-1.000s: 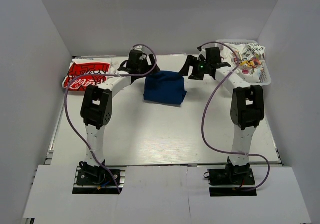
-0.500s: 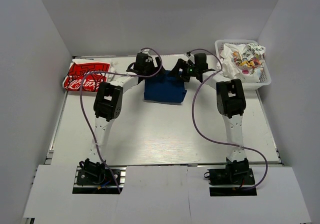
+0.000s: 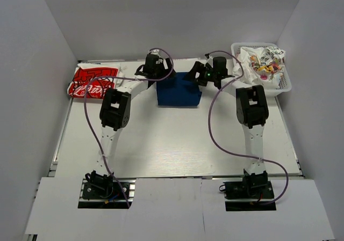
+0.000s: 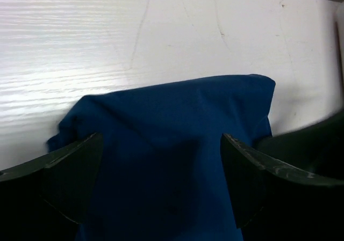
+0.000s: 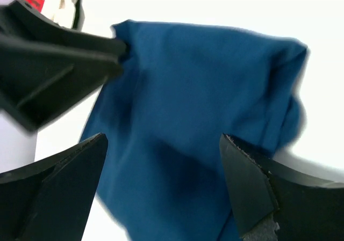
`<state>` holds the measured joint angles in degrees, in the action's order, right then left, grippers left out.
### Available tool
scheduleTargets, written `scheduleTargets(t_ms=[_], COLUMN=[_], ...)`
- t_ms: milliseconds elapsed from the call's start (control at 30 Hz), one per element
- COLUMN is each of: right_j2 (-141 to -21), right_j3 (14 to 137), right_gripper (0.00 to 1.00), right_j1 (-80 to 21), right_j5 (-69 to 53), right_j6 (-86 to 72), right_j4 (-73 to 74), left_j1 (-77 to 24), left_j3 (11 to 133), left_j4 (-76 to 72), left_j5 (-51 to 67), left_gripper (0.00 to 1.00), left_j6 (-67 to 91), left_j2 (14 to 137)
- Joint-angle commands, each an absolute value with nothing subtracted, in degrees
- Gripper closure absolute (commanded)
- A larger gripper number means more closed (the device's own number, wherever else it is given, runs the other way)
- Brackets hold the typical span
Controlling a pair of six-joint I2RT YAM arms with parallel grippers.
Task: Fold and stack the t-shirts
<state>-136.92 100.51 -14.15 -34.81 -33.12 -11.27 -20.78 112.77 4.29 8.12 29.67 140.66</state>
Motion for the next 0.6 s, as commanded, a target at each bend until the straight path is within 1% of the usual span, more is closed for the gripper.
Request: scheduleTargets(t_ms=[0, 33, 67, 100, 133, 200, 233, 300, 333, 467, 567], right_j2=[-123.15, -121.39, -115.98, -114.28, -109.99, -107.33, -104.79, -100.39, -99.41, -93.97, -92.03], right_j3=[95.22, 91.27, 88.97, 82.25, 80.35, 77.01, 72.21, 69.10, 65.17, 61.18, 59.43], right_gripper=[0.10, 0.10, 0.10, 0.10, 0.10, 0.10, 0.10, 0.10, 0.10, 0.10, 0.10], right_j1=[-14.59, -14.76, -15.37, -15.64, -16.08, -16.61, -16.70, -16.79, -16.61, -16.79, -16.70], right_j5=[-32.97, -29.57, -28.23, -25.95, -25.32, -23.31, -21.81, -20.40, -19.69, -18.81, -18.54], right_j6=[-26.90, -25.24, -25.22, -24.88, -24.26, -23.65, -23.38, -23.47, -23.47, -21.63, -21.27], right_j4=[-10.46, -10.63, -11.59, -12.56, -13.53, -13.01, -12.83, -13.09, -12.92, -9.43, -8.35], left_j1=[-21.09, -21.70, -21.71, -21.71, -21.71, -21.71, -21.71, -21.71, -21.71, -21.71, -21.71], left_j3=[109.44, 105.42, 103.12, 100.92, 96.90, 94.14, 91.96, 91.32, 91.32, 95.70, 96.24], left_j4=[6.15, 6.15, 6.15, 4.76, 4.75, 6.23, 6.24, 8.77, 9.57, 17.30, 17.84], left_j5=[2.56, 1.85, 1.85, 2.37, 2.37, 0.71, 0.18, -0.53, -0.53, 0.00, -0.53], left_gripper=[0.00, 0.00, 0.00, 0.00, 0.00, 0.00, 0.00, 0.00, 0.00, 0.00, 0.00], left_j6=[27.07, 27.07, 27.77, 28.38, 29.61, 30.15, 30.15, 30.15, 30.15, 30.15, 30.15], left_j2=[128.16, 126.49, 124.65, 121.41, 120.07, 117.34, 117.33, 116.81, 117.59, 121.54, 124.00])
